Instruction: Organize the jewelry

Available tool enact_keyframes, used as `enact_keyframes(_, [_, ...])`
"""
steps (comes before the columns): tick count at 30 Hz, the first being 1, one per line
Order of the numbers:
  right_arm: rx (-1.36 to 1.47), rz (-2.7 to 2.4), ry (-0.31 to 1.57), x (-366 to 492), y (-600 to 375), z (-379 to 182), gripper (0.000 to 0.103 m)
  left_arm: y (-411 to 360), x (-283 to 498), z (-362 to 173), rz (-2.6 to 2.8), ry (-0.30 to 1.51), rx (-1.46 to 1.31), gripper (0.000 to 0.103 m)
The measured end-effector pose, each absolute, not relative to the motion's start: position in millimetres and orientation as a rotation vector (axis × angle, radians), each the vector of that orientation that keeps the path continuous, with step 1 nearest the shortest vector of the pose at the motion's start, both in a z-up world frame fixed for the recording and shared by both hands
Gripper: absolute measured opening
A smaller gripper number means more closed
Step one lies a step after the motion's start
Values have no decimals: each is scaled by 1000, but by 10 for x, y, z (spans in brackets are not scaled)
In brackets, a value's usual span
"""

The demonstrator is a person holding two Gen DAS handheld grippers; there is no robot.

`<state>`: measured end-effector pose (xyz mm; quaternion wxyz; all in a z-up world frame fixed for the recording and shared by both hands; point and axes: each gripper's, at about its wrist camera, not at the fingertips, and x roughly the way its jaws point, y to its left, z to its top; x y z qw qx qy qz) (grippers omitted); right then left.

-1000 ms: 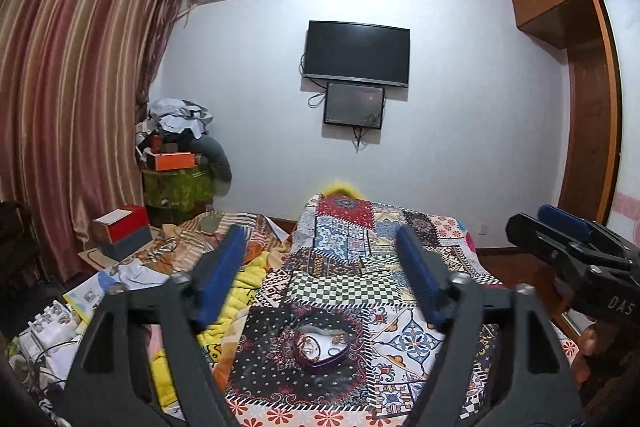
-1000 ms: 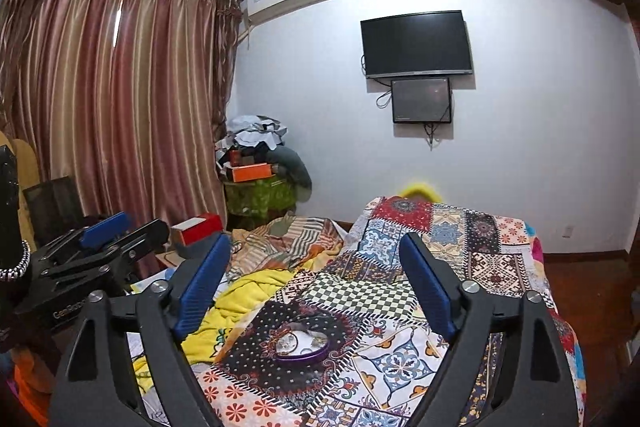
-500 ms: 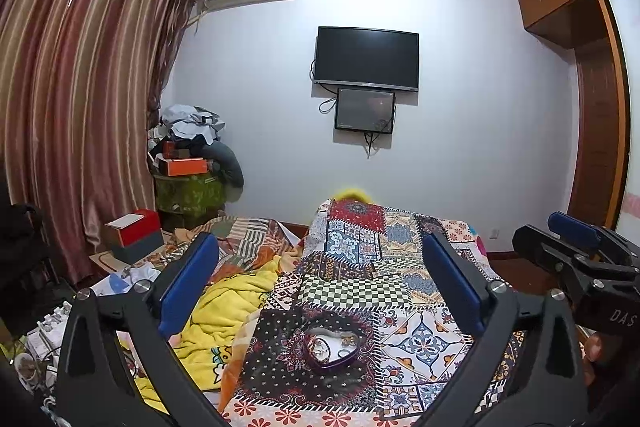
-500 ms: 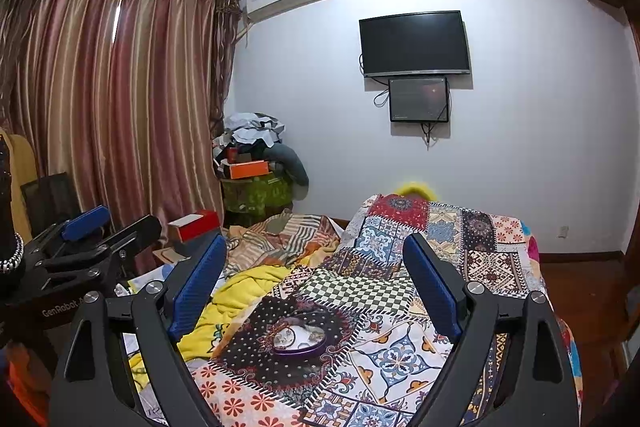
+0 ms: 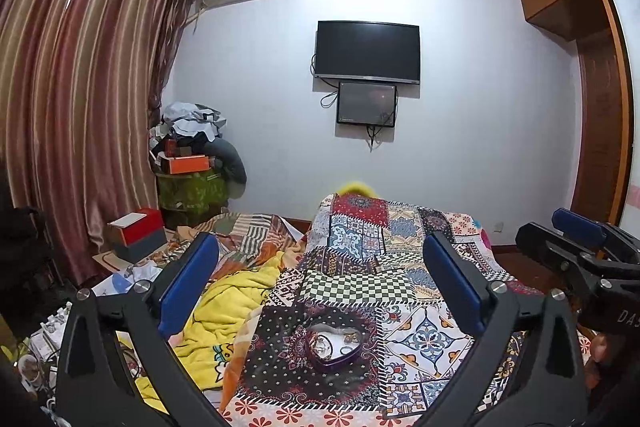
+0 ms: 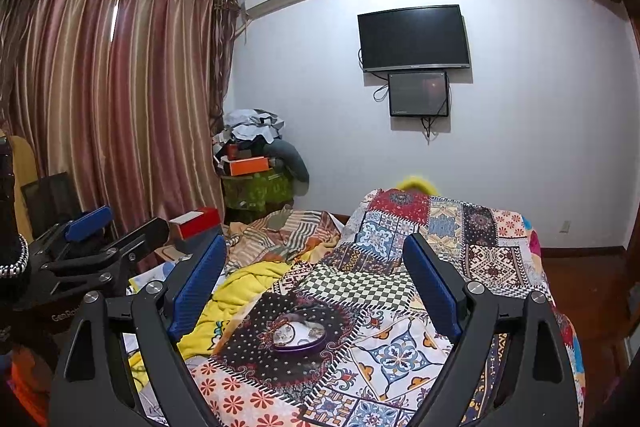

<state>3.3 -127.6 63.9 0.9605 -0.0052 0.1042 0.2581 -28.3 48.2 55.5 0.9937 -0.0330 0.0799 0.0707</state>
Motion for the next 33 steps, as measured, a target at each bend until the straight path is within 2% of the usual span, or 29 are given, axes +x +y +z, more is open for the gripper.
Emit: enact_keyframes(33, [-9,512,235,88,-1308,611,88,488,-271,538,104,174,-71,102])
